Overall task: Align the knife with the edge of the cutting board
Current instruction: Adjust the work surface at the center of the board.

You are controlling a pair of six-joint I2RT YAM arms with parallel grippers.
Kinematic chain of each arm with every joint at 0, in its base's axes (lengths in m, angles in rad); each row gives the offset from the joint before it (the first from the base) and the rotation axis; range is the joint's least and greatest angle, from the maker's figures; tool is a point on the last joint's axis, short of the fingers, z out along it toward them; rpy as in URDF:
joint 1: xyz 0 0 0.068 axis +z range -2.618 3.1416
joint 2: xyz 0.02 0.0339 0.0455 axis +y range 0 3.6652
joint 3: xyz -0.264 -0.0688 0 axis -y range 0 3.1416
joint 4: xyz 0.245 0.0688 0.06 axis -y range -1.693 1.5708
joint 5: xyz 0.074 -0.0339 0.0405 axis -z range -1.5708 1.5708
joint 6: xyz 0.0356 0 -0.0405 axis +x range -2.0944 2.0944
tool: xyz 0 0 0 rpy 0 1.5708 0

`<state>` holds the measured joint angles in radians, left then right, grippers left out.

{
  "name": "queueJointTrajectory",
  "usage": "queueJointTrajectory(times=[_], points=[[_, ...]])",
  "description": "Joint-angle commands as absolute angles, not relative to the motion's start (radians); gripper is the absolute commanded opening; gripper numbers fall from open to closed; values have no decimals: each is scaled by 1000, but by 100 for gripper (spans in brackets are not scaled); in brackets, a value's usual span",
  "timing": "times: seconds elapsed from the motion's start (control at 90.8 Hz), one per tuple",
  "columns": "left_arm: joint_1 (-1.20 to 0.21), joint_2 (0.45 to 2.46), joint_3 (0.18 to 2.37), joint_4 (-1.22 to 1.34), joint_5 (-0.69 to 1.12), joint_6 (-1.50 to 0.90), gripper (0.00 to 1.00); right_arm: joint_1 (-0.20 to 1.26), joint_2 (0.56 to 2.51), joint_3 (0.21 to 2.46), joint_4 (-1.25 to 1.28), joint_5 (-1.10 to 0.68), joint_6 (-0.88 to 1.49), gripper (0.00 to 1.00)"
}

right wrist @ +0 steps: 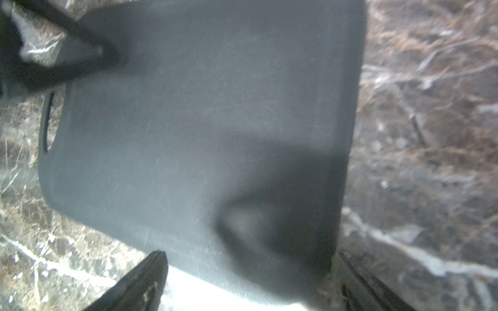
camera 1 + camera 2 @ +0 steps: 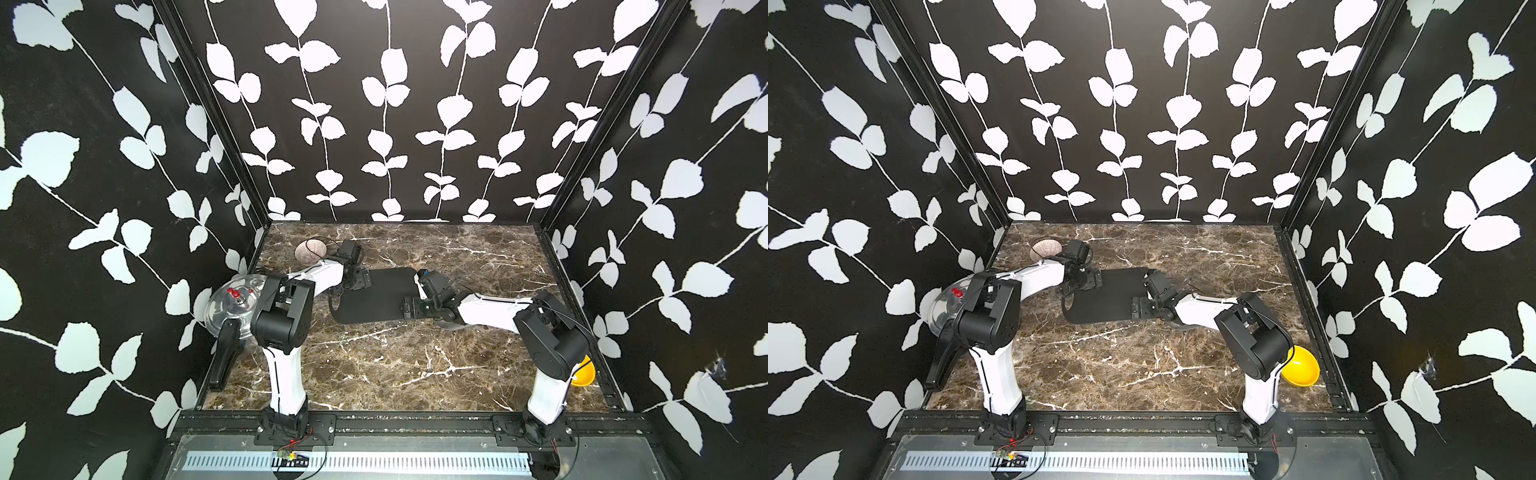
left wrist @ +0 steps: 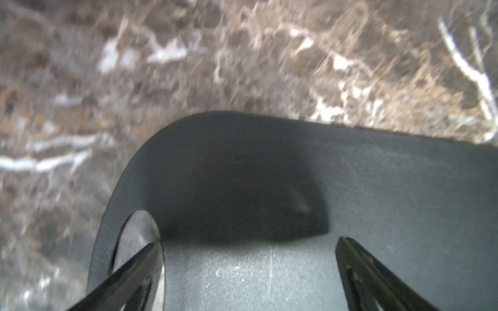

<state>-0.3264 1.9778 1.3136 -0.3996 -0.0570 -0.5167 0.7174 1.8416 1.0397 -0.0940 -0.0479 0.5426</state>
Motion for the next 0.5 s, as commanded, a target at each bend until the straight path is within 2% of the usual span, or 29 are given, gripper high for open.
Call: queueJointTrajectory(times=[0.0, 0.209, 0.484], points=[[-320, 2060, 1328, -424, 59, -463, 98, 753, 1828, 1017, -140, -72, 572, 96], [-305, 2079, 1370, -446, 82, -436, 99, 773, 1831, 1017, -146, -51, 585, 96], [-305, 2000, 1330, -477, 40, -457, 98, 760, 1817, 1088, -217, 5, 534, 98]])
